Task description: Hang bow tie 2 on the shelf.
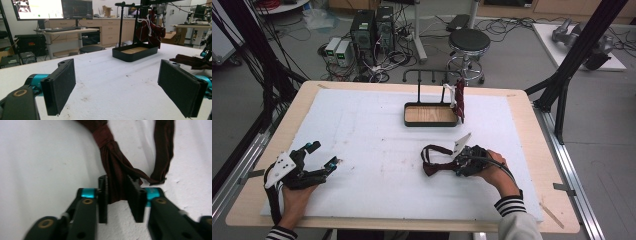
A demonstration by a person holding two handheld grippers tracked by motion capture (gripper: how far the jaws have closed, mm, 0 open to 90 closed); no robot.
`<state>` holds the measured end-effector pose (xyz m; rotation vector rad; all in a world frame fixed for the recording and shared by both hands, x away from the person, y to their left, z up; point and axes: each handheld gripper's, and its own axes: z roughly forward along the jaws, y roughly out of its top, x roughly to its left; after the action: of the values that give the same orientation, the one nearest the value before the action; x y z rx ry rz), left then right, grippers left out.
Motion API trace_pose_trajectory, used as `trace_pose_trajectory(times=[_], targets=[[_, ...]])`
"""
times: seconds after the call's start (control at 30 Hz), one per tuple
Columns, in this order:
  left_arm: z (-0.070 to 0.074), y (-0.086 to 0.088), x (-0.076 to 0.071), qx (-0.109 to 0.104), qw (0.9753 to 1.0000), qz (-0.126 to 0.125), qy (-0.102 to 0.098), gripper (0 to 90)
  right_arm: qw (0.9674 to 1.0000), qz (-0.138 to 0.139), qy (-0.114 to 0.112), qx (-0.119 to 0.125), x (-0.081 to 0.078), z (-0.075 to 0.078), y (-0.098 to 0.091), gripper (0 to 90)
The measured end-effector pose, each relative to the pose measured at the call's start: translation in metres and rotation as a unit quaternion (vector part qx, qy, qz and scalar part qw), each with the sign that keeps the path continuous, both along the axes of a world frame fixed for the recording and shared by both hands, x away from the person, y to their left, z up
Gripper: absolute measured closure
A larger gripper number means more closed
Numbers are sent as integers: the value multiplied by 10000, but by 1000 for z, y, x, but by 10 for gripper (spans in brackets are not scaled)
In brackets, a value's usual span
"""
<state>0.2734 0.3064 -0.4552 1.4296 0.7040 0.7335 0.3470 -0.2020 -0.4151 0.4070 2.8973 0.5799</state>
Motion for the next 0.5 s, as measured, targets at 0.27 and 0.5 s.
trace_pose_trajectory(times=[0.27,0.5], targets=[[0,0,0,-6,10000,-2,-4,151,9998,-197,99,-11,-1,2,3,828],[0,0,0,-1,10000,0,-4,151,9992,-285,97,277,-1,6,4,829]])
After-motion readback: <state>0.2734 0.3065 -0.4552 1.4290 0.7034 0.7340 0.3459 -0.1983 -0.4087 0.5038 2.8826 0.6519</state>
